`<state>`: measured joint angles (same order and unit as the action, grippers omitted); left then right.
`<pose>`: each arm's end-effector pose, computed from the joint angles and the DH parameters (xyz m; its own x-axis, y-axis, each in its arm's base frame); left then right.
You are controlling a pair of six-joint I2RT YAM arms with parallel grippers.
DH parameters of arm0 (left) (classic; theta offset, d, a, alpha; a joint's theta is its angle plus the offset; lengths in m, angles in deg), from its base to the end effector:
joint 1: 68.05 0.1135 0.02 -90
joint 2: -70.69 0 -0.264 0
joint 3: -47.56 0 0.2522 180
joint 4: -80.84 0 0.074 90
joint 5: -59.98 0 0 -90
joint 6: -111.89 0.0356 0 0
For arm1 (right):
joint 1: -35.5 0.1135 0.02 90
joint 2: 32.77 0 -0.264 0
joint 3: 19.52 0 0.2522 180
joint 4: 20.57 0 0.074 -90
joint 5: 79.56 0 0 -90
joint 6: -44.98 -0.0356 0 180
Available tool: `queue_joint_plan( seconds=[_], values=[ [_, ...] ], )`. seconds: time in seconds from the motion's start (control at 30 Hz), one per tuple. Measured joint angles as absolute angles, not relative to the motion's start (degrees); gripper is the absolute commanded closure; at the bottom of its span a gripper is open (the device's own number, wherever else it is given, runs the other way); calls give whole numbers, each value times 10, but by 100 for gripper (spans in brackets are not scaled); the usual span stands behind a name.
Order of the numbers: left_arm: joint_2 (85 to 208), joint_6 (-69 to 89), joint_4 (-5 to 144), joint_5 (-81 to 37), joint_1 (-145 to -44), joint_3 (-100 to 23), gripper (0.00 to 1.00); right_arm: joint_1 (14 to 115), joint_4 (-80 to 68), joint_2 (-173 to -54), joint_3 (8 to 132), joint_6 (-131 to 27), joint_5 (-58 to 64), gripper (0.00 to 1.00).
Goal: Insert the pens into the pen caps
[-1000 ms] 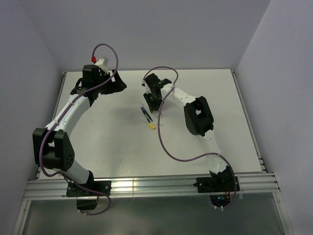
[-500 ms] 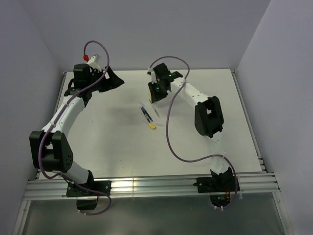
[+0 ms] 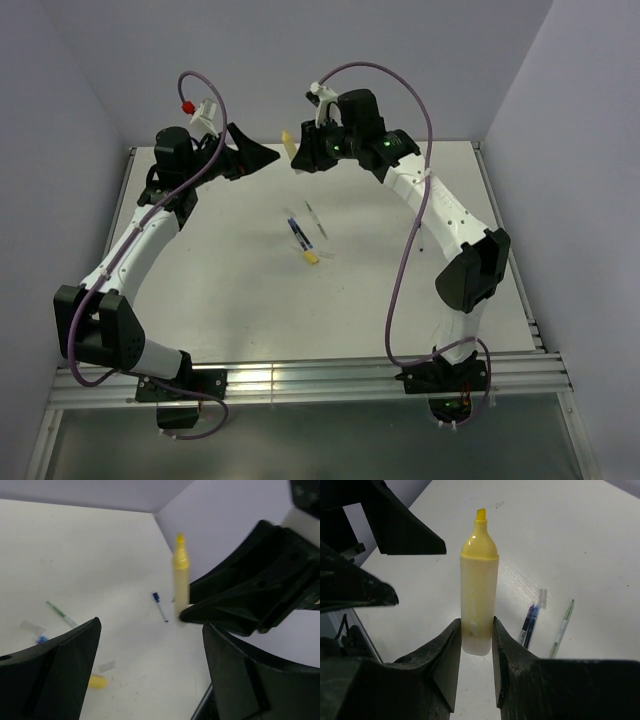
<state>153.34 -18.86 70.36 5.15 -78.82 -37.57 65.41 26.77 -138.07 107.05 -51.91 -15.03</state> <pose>0.3305 -0.0837 0.3719 -0.5691 -0.4349 -0.6979 0.4510 0.5446 -0.7071 0.3564 0.2227 0.4130 -0.4724 -0.1468 -0.8691 -0.7336 0.6120 0.2954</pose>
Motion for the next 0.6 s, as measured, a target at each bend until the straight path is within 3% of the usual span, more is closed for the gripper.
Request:
queue_joint_plan(
  seconds=[0.2, 0.6],
  values=[
    [1533, -245, 742, 66, -816, -377, 14, 675, 272, -1382, 1052, -523, -160, 100],
    [1570, -270, 719, 34, -834, -395, 31, 706, 270, -1372, 1014, -529, -162, 100]
  ],
)
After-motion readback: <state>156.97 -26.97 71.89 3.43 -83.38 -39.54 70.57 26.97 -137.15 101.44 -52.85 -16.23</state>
